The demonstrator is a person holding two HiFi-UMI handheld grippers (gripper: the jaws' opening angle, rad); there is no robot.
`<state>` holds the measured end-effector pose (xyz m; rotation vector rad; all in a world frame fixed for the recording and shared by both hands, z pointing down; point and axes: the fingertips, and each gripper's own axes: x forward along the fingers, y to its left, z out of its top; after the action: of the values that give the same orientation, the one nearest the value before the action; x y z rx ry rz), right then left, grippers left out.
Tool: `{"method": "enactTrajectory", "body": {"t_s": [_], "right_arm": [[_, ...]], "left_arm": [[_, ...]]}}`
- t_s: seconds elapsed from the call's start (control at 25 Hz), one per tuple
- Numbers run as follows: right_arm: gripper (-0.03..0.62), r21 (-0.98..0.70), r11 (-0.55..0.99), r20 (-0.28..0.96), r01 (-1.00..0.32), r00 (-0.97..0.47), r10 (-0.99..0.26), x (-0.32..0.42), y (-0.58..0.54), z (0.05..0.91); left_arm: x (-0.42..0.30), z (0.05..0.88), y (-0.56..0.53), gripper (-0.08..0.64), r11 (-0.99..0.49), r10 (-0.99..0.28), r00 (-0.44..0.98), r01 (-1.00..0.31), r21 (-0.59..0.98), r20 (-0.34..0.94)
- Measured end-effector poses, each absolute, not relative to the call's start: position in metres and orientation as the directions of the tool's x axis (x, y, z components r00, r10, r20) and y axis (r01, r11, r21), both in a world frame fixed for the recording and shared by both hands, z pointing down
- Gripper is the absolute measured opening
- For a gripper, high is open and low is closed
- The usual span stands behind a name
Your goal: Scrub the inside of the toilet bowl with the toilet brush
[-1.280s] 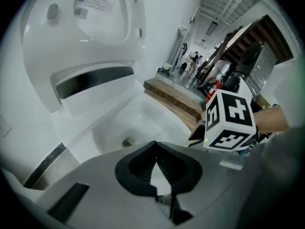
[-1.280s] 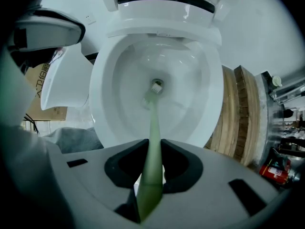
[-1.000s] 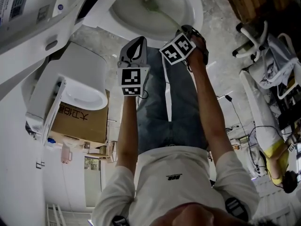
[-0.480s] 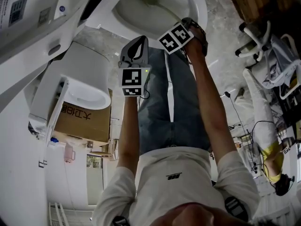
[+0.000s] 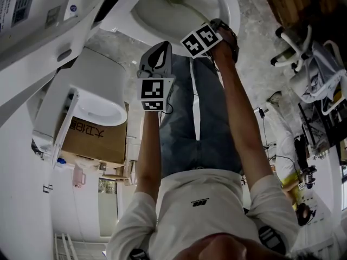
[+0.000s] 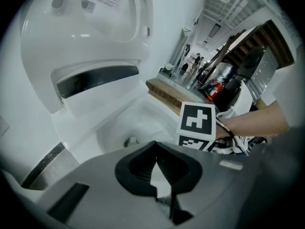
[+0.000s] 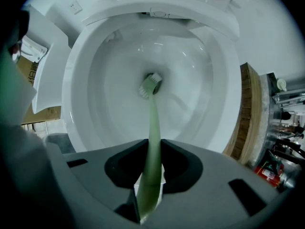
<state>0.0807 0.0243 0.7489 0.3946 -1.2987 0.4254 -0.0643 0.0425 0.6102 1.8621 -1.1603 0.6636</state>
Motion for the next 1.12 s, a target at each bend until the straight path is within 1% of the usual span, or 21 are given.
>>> {"method": "enactTrajectory", "body": {"t_s": [0.16,0.44,0.6,0.88,1.12], "right_arm": [[0.07,0.038,0.856,0.966,-0.515,0.24,0.101,0.087,0.038,0.739],[0.069,0.034,0.842,0.965,-0.539,0.236,0.113,0.099,0.056,0.72],[0.069,0.05,0.825,0.974,-0.562,0.21,0.084,0.107,0.063,0.7],[0.067,0.057,0.77,0.993,-0.635,0.119,0.024,0.108,0.071,0.65],[0.067,0.065,0.741,0.998,-0.668,0.04,-0.052,0.106,0.07,0.589]], "left_arm": [[-0.064,0.604,0.044,0.009,-0.236,-0.468,0.434,-0.901,0.365,0.77],[-0.066,0.588,0.045,0.009,-0.238,-0.49,0.427,-0.904,0.355,0.76],[-0.065,0.575,0.047,0.009,-0.243,-0.506,0.422,-0.907,0.345,0.753],[-0.059,0.545,0.054,0.009,-0.253,-0.532,0.418,-0.908,0.333,0.737],[-0.052,0.511,0.06,0.009,-0.272,-0.548,0.422,-0.907,0.323,0.723]]}}
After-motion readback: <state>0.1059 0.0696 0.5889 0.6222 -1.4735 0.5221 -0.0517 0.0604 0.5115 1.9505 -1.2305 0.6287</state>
